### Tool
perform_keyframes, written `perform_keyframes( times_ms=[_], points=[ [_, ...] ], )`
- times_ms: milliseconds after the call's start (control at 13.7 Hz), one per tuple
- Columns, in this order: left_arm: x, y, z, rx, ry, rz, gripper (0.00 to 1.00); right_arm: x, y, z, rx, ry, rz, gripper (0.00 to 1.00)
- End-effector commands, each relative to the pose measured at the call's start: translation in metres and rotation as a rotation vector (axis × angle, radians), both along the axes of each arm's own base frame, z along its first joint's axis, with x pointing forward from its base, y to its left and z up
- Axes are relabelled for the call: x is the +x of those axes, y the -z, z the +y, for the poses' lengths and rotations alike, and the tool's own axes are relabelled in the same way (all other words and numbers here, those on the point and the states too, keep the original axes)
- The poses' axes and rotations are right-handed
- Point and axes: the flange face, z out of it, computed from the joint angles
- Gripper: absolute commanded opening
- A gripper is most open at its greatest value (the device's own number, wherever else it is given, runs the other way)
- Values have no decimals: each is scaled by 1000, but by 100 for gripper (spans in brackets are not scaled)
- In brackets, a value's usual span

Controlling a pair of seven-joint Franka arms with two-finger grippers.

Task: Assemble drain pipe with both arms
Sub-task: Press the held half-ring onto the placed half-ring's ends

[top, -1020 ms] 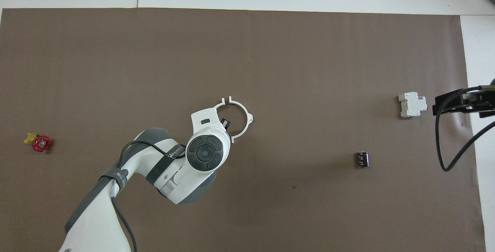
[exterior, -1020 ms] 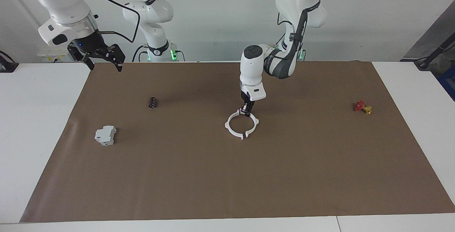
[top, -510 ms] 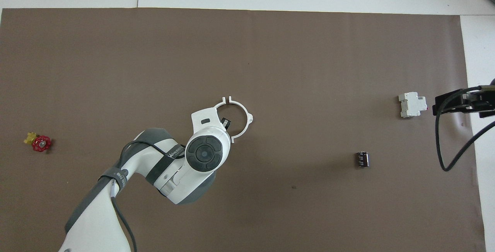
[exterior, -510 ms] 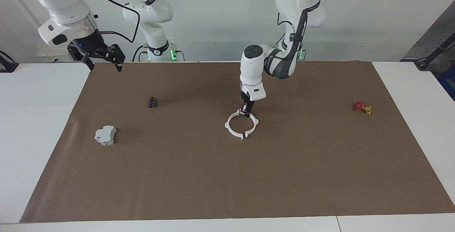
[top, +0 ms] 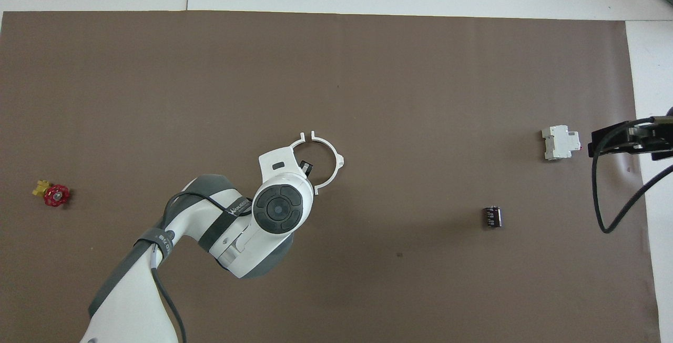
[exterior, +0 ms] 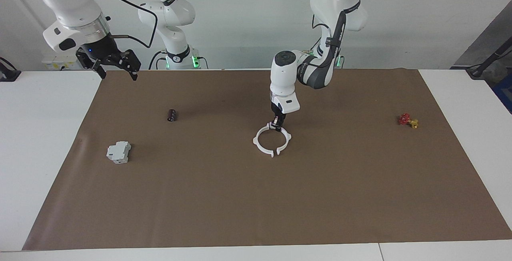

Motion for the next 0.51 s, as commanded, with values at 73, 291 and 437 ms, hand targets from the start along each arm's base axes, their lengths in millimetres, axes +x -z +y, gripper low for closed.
perform_keyframes(
  times_ms=[73,291,437],
  points=[
    [0,-4,4,62,-135,42,0,1,-1,-2,4,15,-8,100],
    [-2,-7,13,171,-139,87,0,1,-1,-2,4,15,-8,100],
    [-2,-8,11,166,-136,78,0,0,0,-1,4,14,-6,100]
  ],
)
